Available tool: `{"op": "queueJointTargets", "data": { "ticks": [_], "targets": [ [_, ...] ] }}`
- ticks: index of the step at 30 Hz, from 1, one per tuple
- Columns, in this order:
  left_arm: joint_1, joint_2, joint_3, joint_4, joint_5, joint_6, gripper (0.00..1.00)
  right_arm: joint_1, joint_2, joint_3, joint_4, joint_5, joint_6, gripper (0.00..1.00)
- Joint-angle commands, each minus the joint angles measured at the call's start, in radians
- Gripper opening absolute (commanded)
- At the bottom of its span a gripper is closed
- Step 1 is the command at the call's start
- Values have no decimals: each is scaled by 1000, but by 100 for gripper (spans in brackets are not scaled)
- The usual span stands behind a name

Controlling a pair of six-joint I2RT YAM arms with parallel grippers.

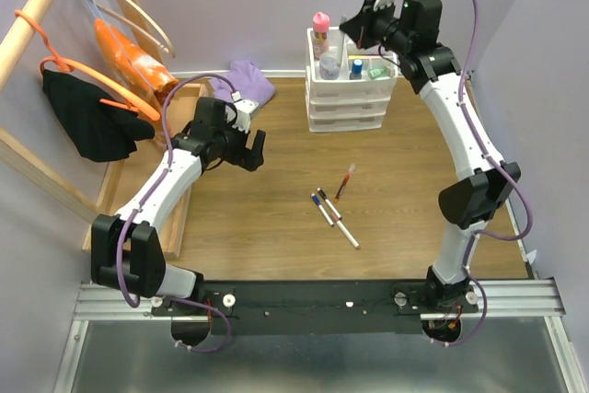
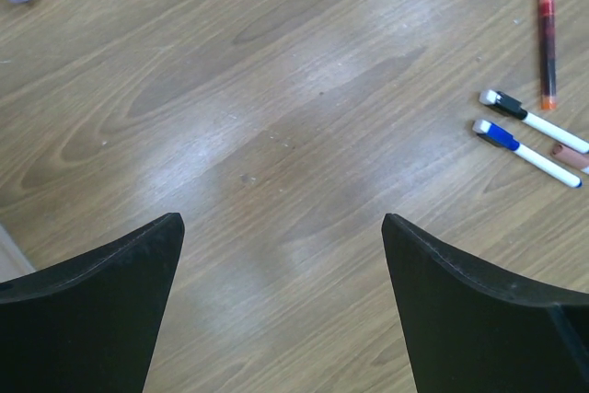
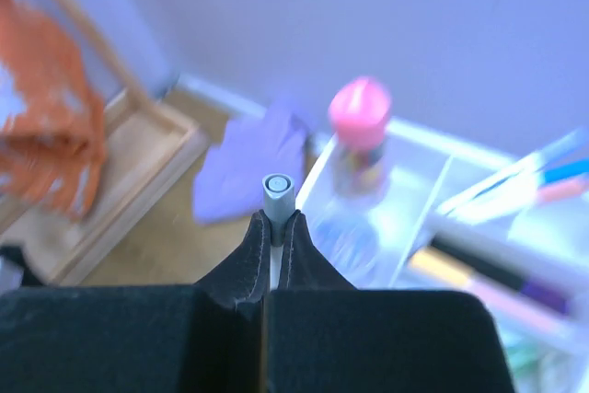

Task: Sort the stationery into containers
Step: Pick up the pen from the center of the board, then place the pen in the storage box.

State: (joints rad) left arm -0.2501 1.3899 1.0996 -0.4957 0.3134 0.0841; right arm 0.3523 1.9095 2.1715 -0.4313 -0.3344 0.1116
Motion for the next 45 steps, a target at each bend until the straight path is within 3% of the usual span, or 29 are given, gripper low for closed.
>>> {"op": "queueJointTargets", "data": {
  "ticks": [1, 4, 15, 40, 41, 45],
  "targets": [
    [-14, 17, 13, 8, 79, 57, 98, -25, 63, -2, 384, 52, -67, 1],
    [-34, 32, 20, -10, 69, 63, 98, -48, 115, -1, 524, 115, -49, 1],
    [-58, 86, 82, -63, 47, 82, 98, -90, 304, 114, 666, 302, -36, 1],
    [-69, 138, 102, -20, 38, 43, 97, -113, 318, 34, 464, 293, -33, 1],
    [-69, 135, 92, -12, 38, 43, 97, -113, 319, 48, 450, 294, -27, 3],
    [-71, 112, 71, 12, 41, 37, 98, -113, 272, 34, 433, 272, -12, 36]
  ]
}}
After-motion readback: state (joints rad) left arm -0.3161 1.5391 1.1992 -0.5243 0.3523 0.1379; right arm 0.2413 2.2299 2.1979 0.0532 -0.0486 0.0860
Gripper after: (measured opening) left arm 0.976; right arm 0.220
